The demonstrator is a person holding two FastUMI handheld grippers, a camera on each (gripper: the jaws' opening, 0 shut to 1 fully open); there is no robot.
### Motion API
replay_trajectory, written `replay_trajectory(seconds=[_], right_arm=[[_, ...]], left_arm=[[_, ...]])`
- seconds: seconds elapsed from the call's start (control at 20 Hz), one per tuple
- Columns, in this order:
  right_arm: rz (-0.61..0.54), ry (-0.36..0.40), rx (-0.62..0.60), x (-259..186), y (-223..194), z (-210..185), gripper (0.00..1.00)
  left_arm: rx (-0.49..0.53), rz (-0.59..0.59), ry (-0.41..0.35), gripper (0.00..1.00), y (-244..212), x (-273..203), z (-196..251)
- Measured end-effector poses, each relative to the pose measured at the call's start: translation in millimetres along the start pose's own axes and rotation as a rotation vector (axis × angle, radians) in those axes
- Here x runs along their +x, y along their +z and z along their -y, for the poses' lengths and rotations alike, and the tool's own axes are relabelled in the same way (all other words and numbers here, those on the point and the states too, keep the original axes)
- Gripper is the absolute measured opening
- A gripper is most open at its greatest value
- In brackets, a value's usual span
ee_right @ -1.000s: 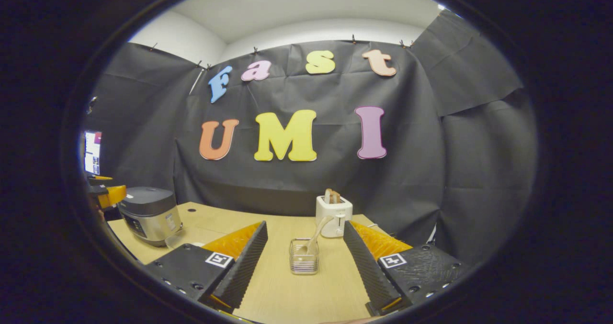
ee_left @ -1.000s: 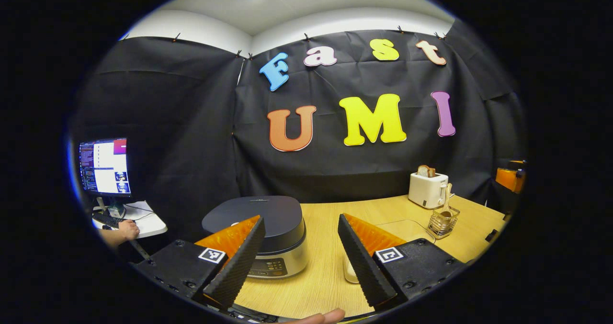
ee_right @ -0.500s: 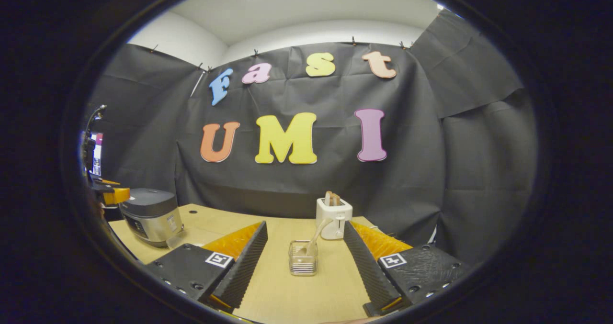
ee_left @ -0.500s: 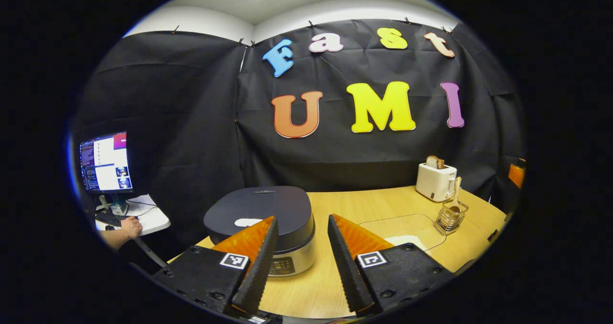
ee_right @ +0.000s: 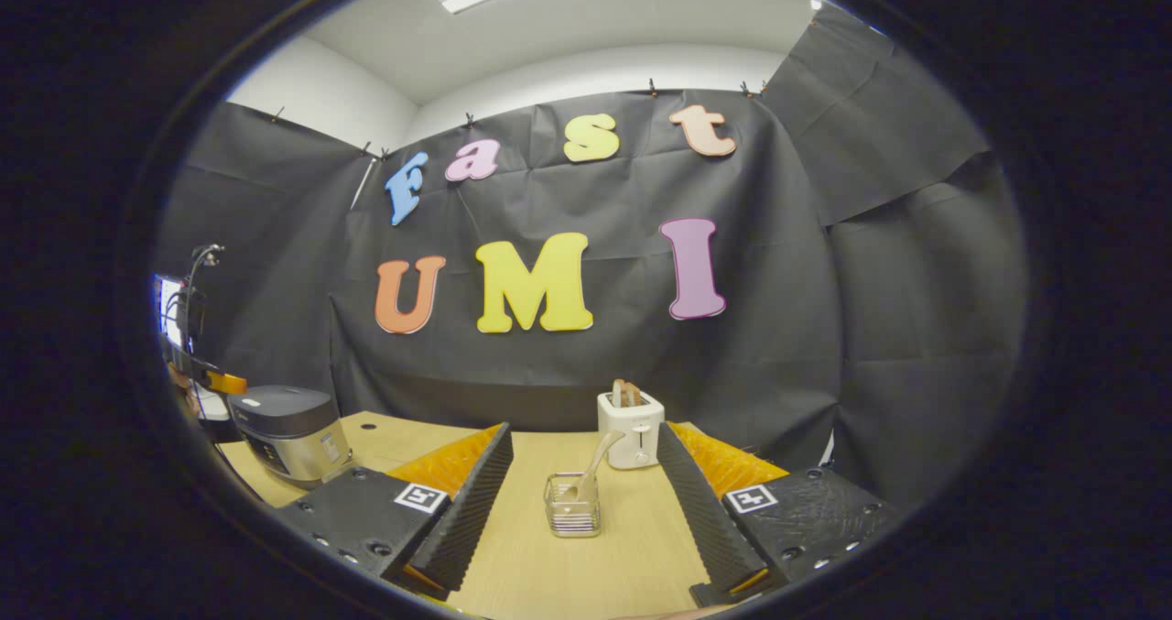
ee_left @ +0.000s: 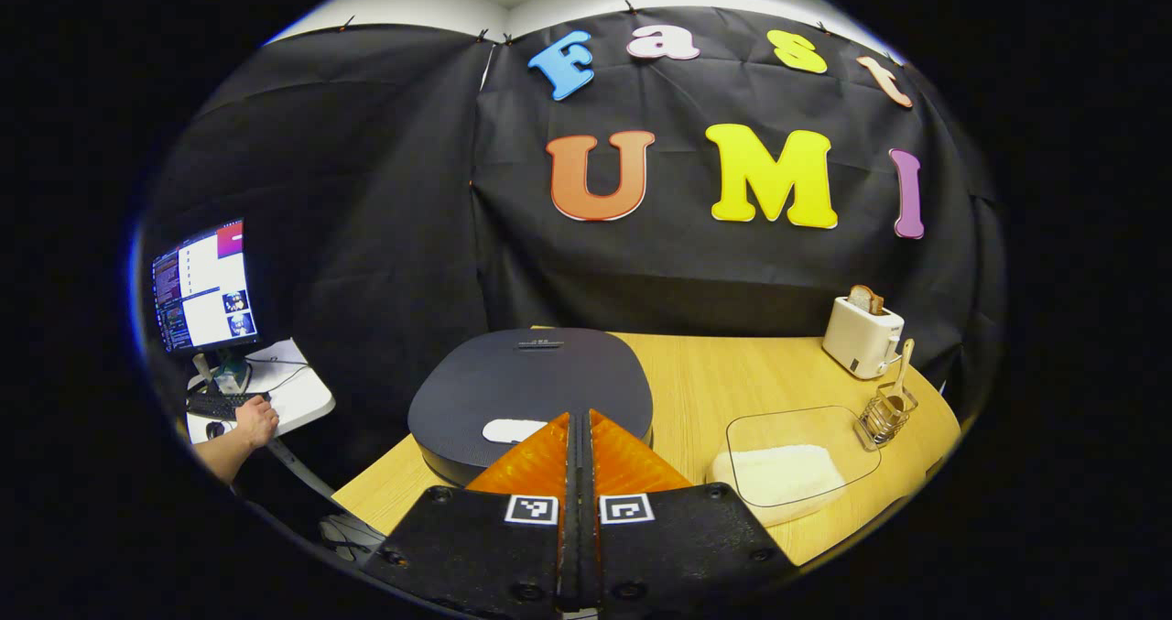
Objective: Close the left gripper, press the button to open the rice cooker; take a wooden spoon from the chopstick holder with the right hand, scoop a spoonful of rice and pour it into the rice cooker, then put the wooden spoon back into the chopstick holder.
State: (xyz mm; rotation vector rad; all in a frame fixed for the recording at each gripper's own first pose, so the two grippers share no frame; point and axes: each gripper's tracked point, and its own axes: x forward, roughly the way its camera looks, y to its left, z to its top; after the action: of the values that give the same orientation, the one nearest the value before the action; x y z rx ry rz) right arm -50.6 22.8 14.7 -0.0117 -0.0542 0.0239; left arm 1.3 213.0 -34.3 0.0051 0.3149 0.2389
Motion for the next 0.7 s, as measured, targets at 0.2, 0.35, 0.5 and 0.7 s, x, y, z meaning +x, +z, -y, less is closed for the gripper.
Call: replay_trajectory(seconds=[0.2,0.35,0.5,0.7], right_arm=[[-0.003,0.003,-0.014,-1.6,-1.1,-2.3,0.94],[0.006,0.018,-0.028,-4.3,2.5,-7.8,0.94],[0.026,0.033,-0.035,-7.1,7.5,-10.0,0.94],[0.002,0.051,-0.025,-8.0,1.5,-14.8,0.94]], left_arm=[[0.001,-0.083,0.015,0.03,-9.3,22.9,-12.5],[0.016,-0.136,0.025,0.03,-21.0,32.9,-20.0],[0.011,-0.128,0.008,0.03,-20.6,35.8,-21.4],[0.021,-0.170,-0.044,0.03,-26.9,40.0,-21.4]])
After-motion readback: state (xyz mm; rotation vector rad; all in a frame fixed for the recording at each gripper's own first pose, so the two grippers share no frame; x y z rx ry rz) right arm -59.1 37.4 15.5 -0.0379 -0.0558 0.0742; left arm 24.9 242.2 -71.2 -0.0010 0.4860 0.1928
